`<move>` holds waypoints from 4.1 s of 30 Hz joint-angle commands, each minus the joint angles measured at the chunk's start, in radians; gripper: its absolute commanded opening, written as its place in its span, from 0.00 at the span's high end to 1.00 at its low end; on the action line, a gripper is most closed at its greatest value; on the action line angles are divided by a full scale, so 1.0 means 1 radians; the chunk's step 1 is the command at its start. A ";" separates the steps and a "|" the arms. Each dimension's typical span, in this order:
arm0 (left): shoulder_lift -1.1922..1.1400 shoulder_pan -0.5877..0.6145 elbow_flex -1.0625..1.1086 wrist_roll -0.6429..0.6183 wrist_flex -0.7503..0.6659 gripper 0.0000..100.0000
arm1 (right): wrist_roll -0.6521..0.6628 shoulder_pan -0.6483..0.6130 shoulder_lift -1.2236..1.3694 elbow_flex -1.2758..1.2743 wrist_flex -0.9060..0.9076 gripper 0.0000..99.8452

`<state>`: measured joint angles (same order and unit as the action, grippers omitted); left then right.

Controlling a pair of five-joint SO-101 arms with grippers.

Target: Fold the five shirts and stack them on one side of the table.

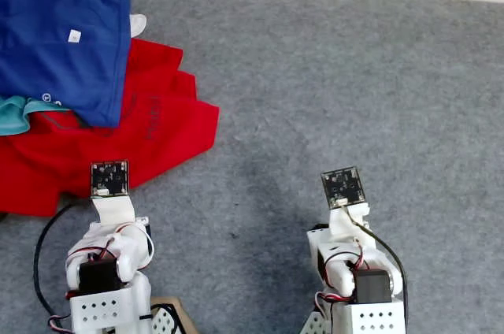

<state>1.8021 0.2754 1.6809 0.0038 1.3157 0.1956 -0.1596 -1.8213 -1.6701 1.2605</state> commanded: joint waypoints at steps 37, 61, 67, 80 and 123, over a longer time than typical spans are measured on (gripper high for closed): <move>0.007 0.007 0.013 0.005 0.006 0.99 | 0.009 -0.002 -0.012 -0.107 0.001 0.98; 0.007 0.007 0.013 0.005 0.006 0.99 | 0.009 -0.002 -0.012 -0.107 0.001 0.98; 0.007 0.007 0.013 0.005 0.006 0.99 | 0.009 -0.002 -0.012 -0.107 0.001 0.98; 0.007 0.007 0.013 0.005 0.006 0.99 | 0.009 -0.002 -0.012 -0.107 0.001 0.98; 0.008 -0.041 -0.005 0.006 -0.078 0.99 | 0.009 -0.010 -0.012 -0.051 -0.091 0.98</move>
<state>1.8021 0.2463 1.6809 0.0038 1.2958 0.1972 -0.1596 -1.8213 -1.6701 1.2190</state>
